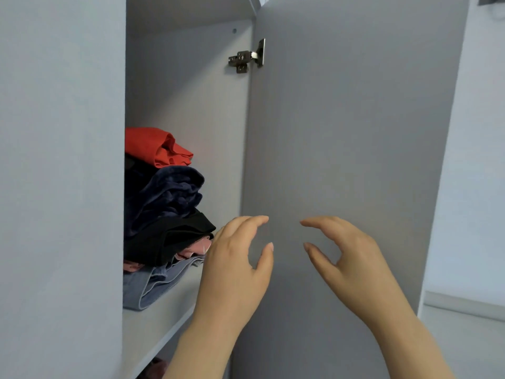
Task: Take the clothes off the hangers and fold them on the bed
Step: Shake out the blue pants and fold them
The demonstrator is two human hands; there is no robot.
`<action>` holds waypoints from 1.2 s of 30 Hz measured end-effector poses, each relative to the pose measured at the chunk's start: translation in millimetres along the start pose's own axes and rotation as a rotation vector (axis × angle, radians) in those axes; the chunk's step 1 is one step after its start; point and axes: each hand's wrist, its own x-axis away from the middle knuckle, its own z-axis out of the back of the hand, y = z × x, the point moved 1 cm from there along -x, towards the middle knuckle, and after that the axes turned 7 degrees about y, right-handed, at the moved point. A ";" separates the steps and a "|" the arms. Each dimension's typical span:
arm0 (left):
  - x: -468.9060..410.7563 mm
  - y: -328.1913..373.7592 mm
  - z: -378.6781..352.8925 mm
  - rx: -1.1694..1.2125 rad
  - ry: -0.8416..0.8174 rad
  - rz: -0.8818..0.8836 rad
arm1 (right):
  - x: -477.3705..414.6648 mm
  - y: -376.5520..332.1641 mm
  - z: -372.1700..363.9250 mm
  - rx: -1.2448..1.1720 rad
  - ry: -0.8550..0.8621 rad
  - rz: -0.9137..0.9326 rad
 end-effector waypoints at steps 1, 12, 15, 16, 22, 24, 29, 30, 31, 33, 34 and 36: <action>1.5 3.4 -2.8 0.015 -0.013 -0.001 | 1.8 -1.5 6.1 0.008 0.007 -0.001; 43.6 58.2 -17.2 0.248 -0.243 -0.069 | 78.8 -25.6 102.9 0.269 0.048 -0.189; 58.1 82.9 -25.4 0.317 -0.291 -0.081 | 107.9 -31.4 139.6 0.353 0.073 -0.263; 62.6 89.9 -27.0 0.336 -0.306 -0.081 | 116.4 -33.2 149.1 0.378 0.075 -0.288; 116.1 165.2 -51.7 0.520 -0.507 -0.171 | 184.9 -40.3 226.5 0.577 0.129 -0.420; 138.5 192.2 -62.3 0.574 -0.565 -0.185 | 208.0 -43.0 253.5 0.635 0.143 -0.466; 193.7 246.9 -82.8 0.664 -0.721 -0.254 | 266.3 -53.5 308.1 0.777 0.135 -0.607; 203.0 255.7 -86.5 0.682 -0.751 -0.275 | 276.9 -56.5 315.7 0.809 0.135 -0.633; 212.5 263.4 -90.3 0.698 -0.782 -0.294 | 287.3 -59.5 321.9 0.836 0.137 -0.660; 231.1 277.0 -99.1 0.732 -0.845 -0.327 | 306.9 -64.8 332.3 0.882 0.138 -0.728; 240.2 283.4 -104.0 0.750 -0.875 -0.342 | 316.2 -67.4 337.4 0.910 0.136 -0.766; 258.4 296.5 -114.5 0.801 -0.946 -0.372 | 333.1 -72.4 346.4 0.974 0.137 -0.853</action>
